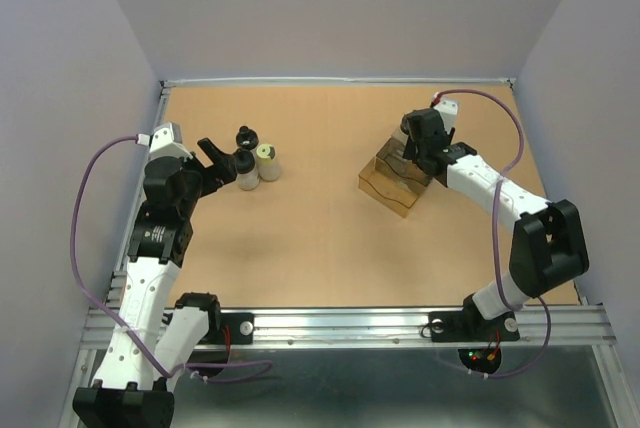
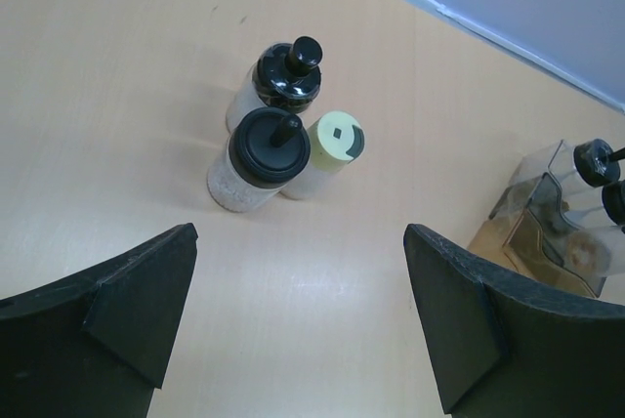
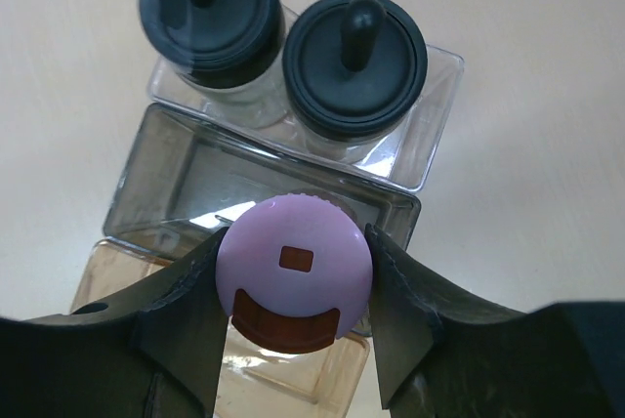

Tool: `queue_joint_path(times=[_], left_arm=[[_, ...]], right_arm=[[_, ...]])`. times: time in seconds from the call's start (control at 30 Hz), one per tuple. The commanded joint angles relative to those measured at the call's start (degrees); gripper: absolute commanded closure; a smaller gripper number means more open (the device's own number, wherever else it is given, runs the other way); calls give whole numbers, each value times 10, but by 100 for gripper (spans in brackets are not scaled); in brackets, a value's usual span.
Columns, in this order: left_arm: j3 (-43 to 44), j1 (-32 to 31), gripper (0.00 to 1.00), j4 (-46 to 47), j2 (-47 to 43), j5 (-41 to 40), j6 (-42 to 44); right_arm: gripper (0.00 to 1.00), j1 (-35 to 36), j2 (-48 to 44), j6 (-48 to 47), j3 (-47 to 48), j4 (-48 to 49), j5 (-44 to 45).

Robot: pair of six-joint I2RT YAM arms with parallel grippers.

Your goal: Organize the condiment bottles

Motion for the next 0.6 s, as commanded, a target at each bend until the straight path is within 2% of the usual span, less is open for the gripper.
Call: queue_joint_path(times=[0.0,0.13,0.3,0.4,0.43,0.5,0.53,0.57], left_arm=[[25,-3,1,16,-2,7,12],[22,-2,1,13,-5,7,14],[19,-3,1,11,-10,4,16],[19,-3,1,11,-10,3,17],[19,-3,1,12,-10,4,16],[18,-3,1,13,-9,11,19],[18,-3,1,15,-8,18,21],[18,-3,1,18,-5,24,28]], right_arm=[[100,-12,8,23,-32,37,11],[99,-20,11,37,-56,48,31],[100,-27,28,30,-68,67,11],[68,-27,35,22,-63,71,-30],[50,-27,33,16,-60,70,-37],[34,-27,30,9,-54,69,-58],[23,-27,23,4,-48,69,-64],[18,-27,20,-4,-45,69,-70]])
